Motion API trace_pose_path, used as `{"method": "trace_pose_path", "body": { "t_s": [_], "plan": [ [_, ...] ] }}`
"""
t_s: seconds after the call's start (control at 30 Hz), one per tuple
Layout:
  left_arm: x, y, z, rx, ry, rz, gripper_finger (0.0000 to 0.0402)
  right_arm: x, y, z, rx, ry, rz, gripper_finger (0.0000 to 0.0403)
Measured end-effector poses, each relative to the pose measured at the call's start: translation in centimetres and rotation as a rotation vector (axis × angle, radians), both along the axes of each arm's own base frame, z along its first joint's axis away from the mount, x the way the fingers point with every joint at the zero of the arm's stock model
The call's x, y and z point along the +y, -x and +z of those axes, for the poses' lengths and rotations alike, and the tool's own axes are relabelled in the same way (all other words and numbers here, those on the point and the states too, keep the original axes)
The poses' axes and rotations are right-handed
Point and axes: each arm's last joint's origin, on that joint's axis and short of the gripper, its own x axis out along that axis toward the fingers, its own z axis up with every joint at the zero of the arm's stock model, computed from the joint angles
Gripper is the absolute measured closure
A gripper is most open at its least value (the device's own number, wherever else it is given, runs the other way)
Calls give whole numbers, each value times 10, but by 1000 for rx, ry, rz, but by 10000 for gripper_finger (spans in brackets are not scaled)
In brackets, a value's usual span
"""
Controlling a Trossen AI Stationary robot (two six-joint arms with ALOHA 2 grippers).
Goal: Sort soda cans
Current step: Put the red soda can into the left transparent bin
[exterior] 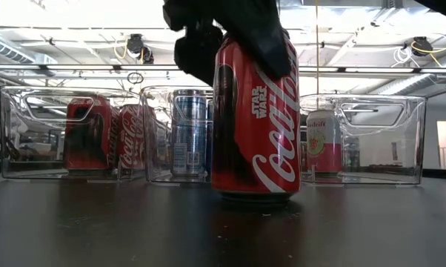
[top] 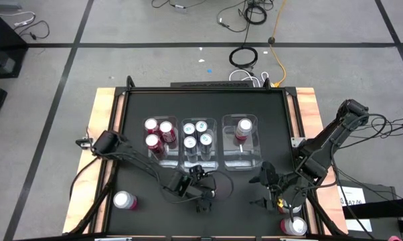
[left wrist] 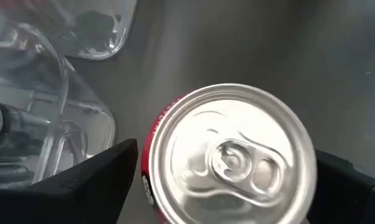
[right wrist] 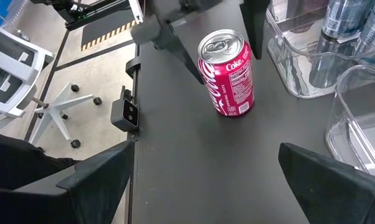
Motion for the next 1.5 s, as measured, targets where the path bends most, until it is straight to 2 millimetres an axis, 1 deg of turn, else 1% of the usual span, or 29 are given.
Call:
{"method": "trace_pose_path", "body": {
  "t_s": [0.1,0.4,0.5,0.67,0.8,0.9,0.97,1.03,1.2,1.33,1.4,1.5],
  "plan": [
    [1,-2,-4,7,-4,5,14,0,0,0,-2,-2,0,11],
    [2,-2,-4,8,-5,6,16,0,0,0,-2,-3,0,11],
    [1,-2,-4,8,-5,5,36,0,0,0,-2,-3,0,11],
    [1,-2,-4,8,-6,5,88,0,0,0,-2,-3,0,11],
    [1,-2,-4,8,-6,5,91,0,0,0,-2,-3,0,11],
    [1,-2,1,15,-6,4,91,0,0,0,-2,-3,0,11],
    [0,-4,9,7,1,2,91,0,0,0,-4,-1,-2,11],
    [1,-2,22,-5,22,19,91,0,0,0,-5,-1,-4,11],
    [8,6,67,-21,102,123,82,0,0,0,-4,-5,-7,11],
    [14,13,93,-39,92,153,81,0,0,0,-3,-5,-8,11],
    [20,20,107,-31,80,189,80,0,0,0,-3,-5,-8,11],
    [34,38,123,26,52,252,79,0,0,0,-3,-6,-8,11]
  ]
}}
